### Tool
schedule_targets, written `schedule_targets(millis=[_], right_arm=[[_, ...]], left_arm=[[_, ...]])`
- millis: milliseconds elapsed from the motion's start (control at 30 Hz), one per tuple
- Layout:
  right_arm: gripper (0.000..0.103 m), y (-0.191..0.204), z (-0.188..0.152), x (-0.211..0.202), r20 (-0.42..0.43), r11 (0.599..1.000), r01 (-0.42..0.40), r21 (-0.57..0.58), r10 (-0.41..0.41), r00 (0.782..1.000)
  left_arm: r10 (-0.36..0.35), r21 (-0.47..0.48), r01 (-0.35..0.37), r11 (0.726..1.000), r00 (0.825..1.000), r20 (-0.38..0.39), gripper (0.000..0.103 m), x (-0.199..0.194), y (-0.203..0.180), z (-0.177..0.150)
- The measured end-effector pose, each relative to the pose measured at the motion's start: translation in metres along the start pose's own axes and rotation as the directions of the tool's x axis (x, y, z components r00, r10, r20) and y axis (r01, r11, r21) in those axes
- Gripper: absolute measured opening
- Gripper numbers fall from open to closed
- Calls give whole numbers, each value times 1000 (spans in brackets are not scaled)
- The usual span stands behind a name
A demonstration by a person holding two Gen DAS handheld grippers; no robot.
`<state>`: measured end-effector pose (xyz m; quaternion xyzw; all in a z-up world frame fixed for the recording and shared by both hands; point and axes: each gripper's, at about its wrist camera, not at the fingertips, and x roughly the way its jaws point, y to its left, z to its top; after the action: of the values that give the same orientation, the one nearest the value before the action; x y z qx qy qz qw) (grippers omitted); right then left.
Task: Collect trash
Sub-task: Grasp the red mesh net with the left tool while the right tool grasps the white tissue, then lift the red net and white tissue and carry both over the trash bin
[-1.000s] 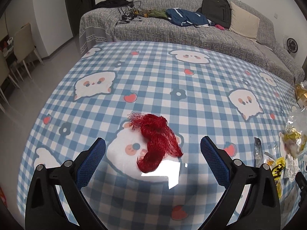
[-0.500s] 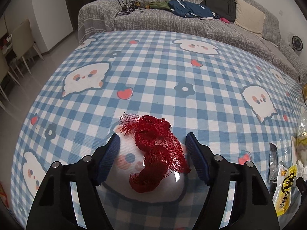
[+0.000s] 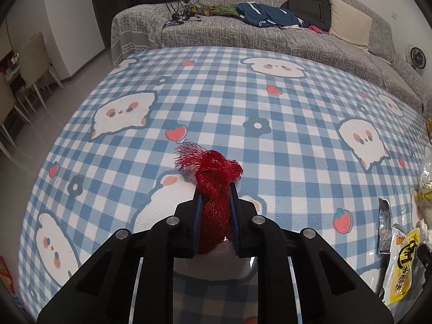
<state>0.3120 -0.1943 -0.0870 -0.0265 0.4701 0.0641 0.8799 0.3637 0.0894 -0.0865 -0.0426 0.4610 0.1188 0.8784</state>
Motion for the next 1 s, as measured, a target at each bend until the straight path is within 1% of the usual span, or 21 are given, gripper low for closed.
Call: schedule_targets(millis=[267,500,767,1000], right_arm=[[13,-2,-1,-6,3,1000,1,-1,-1,1000],[13,-7,-8,-22,14,1000,3,2,-3,1000],[13,-3,-20,-46,32,1000,-1,5,1,999],[13,12,-34,-70,48,1000,-19,1,19,999]], left_arm=[[-16,12,16,1000,1000,5,16,-11,-8,-5],[-12,15,12,1000,1000,5,16,-25,-5,-14],[-1,18,1,1000,1000,12,16,-49,4,-33],[-17,9,17,1000,1000,2,16,-72,13,-60]])
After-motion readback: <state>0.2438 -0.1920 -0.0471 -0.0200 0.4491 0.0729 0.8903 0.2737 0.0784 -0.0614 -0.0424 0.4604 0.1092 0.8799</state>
